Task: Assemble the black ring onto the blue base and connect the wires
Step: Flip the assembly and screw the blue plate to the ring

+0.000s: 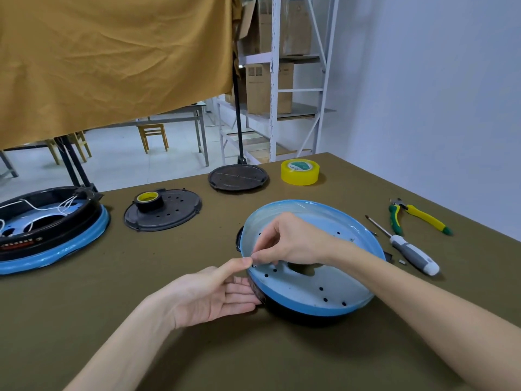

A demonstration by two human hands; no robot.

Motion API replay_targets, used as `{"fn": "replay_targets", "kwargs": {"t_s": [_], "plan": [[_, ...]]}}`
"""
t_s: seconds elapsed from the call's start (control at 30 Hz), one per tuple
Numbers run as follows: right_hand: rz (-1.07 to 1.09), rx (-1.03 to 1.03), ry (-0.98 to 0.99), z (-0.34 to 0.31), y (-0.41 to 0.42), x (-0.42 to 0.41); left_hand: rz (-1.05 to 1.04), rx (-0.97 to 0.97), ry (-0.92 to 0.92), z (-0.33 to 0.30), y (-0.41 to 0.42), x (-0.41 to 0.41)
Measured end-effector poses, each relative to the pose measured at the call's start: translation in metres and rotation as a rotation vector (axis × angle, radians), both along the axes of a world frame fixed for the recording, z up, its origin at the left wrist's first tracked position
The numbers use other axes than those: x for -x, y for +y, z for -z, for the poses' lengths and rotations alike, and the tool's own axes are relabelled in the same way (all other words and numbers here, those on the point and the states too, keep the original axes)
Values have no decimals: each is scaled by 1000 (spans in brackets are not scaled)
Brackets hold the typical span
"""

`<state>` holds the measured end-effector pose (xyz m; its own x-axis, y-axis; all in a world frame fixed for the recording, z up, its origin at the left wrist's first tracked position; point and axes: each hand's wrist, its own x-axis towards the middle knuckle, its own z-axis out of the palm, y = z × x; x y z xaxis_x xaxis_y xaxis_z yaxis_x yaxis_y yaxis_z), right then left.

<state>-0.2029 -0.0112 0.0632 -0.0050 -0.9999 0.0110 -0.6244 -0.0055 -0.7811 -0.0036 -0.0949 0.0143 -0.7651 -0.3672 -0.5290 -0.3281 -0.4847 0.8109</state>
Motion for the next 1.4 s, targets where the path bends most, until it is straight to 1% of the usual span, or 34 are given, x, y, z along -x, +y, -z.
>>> {"fn": "replay_targets", "kwargs": {"t_s": [0.27,0.43,0.7,0.9,1.0,1.3,1.4], "plan": [[-70,-114,45,-6,-3,1,-22,-10,1,0,1,0],[-69,-123,51,-7,-4,-1,-28,-15,-4,0,0,0],[-54,-163,-26,-6,-4,4,-27,-14,-2,1,-1,1],[-70,-159,53,-8,-6,1,-15,6,-2,1,-2,1],[-46,-147,51,-8,-6,0,-10,10,-1,1,-1,1],[1,-238,151,-18,-8,-6,-41,-5,4,-1,3,1],[18,-246,149,-16,-7,-8,-43,-3,10,-1,4,0]]}}
